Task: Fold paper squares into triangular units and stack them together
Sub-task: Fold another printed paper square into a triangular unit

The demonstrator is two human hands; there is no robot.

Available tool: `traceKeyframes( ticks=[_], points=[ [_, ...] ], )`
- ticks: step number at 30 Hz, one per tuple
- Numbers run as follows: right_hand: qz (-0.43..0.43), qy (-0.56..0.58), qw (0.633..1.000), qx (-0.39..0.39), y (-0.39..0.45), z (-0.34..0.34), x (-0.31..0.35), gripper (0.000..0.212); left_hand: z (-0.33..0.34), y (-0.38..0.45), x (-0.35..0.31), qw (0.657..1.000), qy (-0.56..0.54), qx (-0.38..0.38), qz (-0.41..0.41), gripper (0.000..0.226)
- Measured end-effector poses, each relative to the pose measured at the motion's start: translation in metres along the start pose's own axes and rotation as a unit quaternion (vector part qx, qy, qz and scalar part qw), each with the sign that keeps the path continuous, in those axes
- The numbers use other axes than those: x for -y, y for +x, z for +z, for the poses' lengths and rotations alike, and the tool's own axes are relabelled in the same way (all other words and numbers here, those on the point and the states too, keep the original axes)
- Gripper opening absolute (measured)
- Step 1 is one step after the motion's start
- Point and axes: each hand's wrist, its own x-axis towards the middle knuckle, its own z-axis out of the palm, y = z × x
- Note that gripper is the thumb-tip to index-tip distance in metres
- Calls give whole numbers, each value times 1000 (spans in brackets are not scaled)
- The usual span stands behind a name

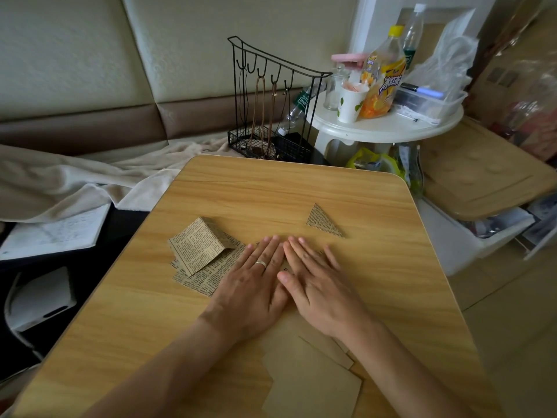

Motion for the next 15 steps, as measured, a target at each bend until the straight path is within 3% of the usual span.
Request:
traceKeyframes(
  ticks=[15],
  points=[
    [23, -25, 999, -10, -14, 4, -18, 77, -1, 3, -3, 999, 33, 7, -36, 86]
  ],
)
